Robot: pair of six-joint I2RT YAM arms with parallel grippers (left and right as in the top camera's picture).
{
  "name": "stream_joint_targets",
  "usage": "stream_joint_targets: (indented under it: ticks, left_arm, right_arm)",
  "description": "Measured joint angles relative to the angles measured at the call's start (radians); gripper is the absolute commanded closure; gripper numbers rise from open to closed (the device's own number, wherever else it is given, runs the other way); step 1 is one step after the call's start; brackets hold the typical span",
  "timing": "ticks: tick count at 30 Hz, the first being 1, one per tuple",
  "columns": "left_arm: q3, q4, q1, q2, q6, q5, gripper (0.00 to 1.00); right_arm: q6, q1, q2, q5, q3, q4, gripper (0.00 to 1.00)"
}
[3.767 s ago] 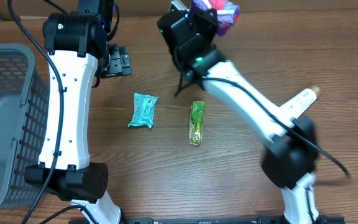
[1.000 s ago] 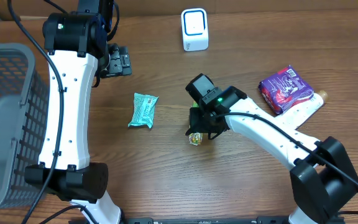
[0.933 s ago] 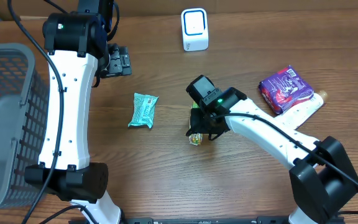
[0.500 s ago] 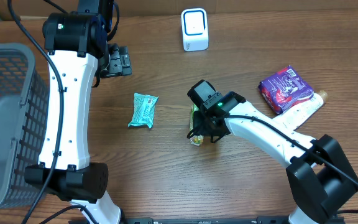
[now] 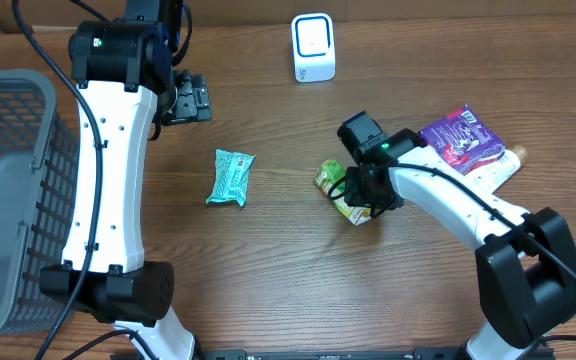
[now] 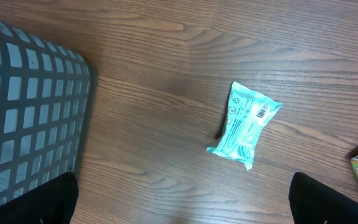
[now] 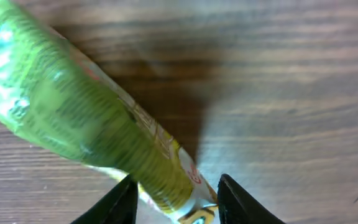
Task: Scan the item barcode
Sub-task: 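Reach the right gripper to the green tea bag and grasp it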
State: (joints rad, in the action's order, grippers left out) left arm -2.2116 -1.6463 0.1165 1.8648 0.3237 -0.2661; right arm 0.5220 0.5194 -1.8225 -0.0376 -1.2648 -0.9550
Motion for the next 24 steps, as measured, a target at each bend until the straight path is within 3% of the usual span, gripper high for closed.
stream_joint_targets:
  ticks: [6, 8, 19, 24]
  left_arm:
    - [0.000, 0.000, 0.000, 0.000, 0.000, 0.000, 0.01]
    - [0.000, 0.000, 0.000, 0.000, 0.000, 0.000, 0.00]
    - [0.000, 0.000, 0.000, 0.000, 0.000, 0.000, 0.01]
    - [0.000, 0.000, 0.000, 0.000, 0.000, 0.000, 0.00]
  right_arm:
    - [-0.162, -0.003, 0.000, 0.014, 0.000, 0.043, 0.56]
    - [-0.199, -0.003, 0.000, 0.014, 0.000, 0.049, 0.50]
    - [-0.267, -0.090, 0.000, -0.169, 0.002, 0.100, 0.44]
    - [-0.324, -0.111, 0.000, -0.163, 0.002, 0.125, 0.33]
